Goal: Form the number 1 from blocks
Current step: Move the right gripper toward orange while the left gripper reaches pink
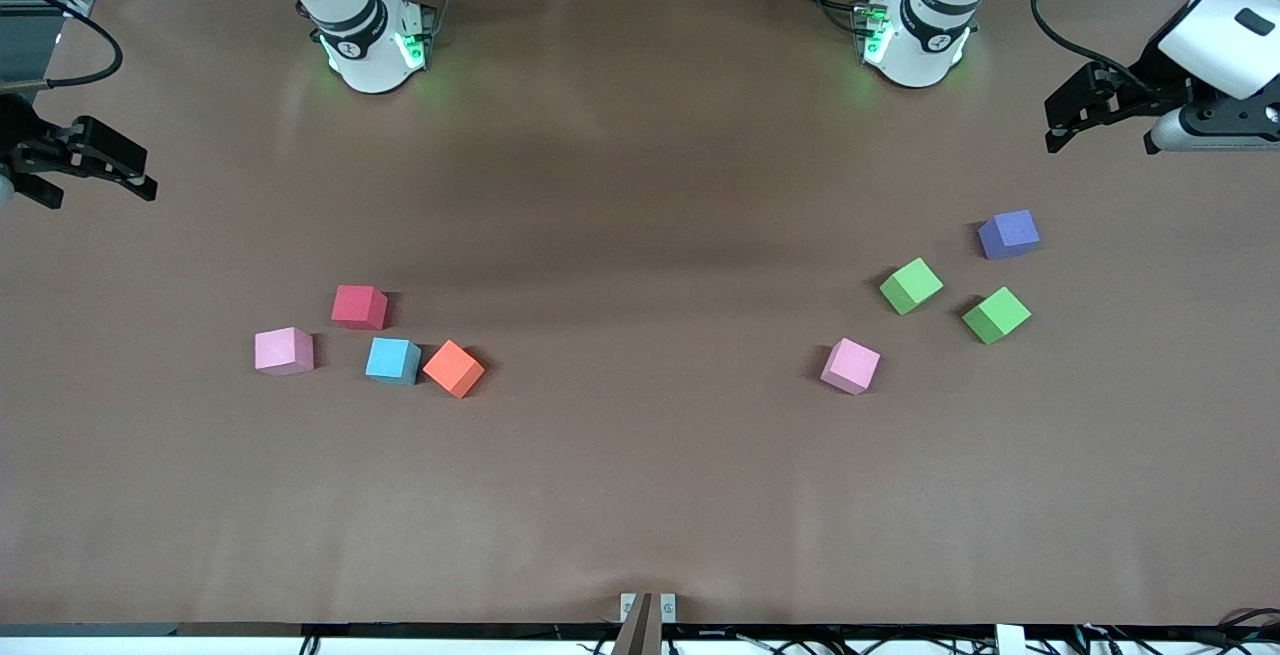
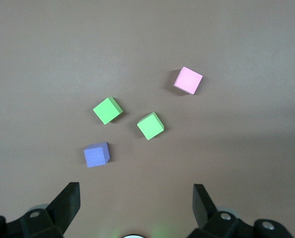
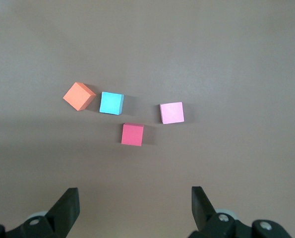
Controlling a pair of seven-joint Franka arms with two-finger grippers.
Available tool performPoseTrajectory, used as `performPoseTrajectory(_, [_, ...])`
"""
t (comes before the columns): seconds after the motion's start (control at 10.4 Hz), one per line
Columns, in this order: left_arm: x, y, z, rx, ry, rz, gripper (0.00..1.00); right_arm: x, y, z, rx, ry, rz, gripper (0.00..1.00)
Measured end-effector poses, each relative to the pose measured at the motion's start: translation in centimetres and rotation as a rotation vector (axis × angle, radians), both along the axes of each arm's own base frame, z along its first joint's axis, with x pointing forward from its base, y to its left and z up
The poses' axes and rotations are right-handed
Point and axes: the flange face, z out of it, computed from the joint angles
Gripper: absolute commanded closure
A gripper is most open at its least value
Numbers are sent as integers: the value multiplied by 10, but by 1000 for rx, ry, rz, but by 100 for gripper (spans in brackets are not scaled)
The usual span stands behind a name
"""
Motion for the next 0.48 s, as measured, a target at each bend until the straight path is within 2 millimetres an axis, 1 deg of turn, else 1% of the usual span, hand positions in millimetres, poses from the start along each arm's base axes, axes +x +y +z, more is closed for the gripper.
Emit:
performPoseTrajectory(0.29, [1,2,-1,0,4,-53,0,2,0,-1,-1,-4,0,0])
performPoseTrajectory(0.48, [4,2,-6,1,14,-56,0,6,0,-6,-2,-3,0,0])
